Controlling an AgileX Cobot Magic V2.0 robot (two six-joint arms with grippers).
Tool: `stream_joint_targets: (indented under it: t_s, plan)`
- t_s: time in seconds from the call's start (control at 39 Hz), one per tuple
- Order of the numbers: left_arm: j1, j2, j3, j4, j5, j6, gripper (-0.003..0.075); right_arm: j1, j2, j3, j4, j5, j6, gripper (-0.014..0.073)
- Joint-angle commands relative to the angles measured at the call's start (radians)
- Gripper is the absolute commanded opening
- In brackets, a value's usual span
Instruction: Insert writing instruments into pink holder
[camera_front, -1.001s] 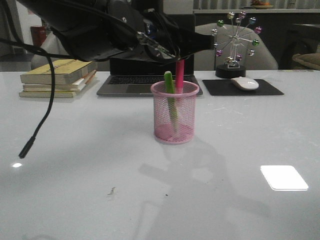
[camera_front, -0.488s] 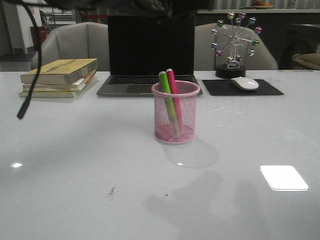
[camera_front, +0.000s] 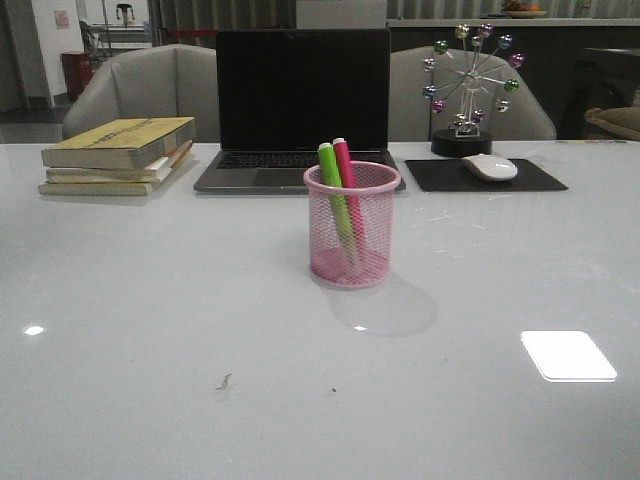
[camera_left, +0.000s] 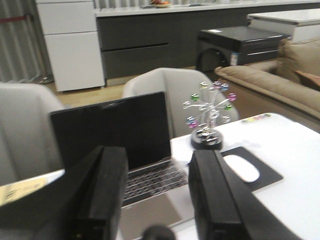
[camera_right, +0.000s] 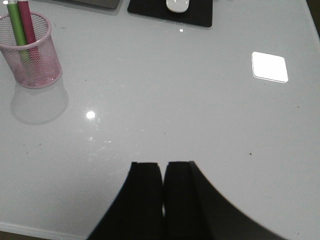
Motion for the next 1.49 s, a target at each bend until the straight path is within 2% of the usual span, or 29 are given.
stream_joint_targets:
  t_s: [0.0,0.26,0.49,0.77,0.92,1.03,1.13,1.46]
  plan:
    - [0.081,-0.126,-0.008,-0.011,0.051,0.003,0.0365,-0.005,0.002,-0.027,-0.011,-0.077,0.002,0.0167]
    - [0.25,-0.388,0.179,-0.011,0.082,0.003,0.033,-0.005,0.002,-0.027,-0.011,-0.077,0.002,0.0167]
    - [0.342,-0.667,0.441,-0.013,0.147,-0.001,0.033,-0.005,0.002,-0.027,-0.011,-0.077,0.002,0.0167]
    - [0.426,-0.91,0.666,-0.014,0.196,-0.009,0.0331,-0.005,0.002,-0.027,-0.011,-0.077,0.002,0.0167]
    - [0.45,-0.976,0.71,-0.014,0.212,-0.009,0.0332,-0.005,0.002,-0.027,-0.011,-0.077,0.002,0.0167]
    - [0.455,-0.984,0.712,-0.014,0.311,-0.009,0.0332,-0.005,0.002,-0.027,-0.011,-0.077,0.002,0.0167]
    - [0.455,-0.984,0.712,-0.014,0.351,-0.009,0.0332,-0.005,0.002,-0.027,-0.011,-0.077,0.002,0.0167]
    - [0.455,-0.984,0.712,-0.018,0.352,-0.009,0.0331,-0.005,0.002,-0.027,-0.011,-0.077,0.002,0.0167]
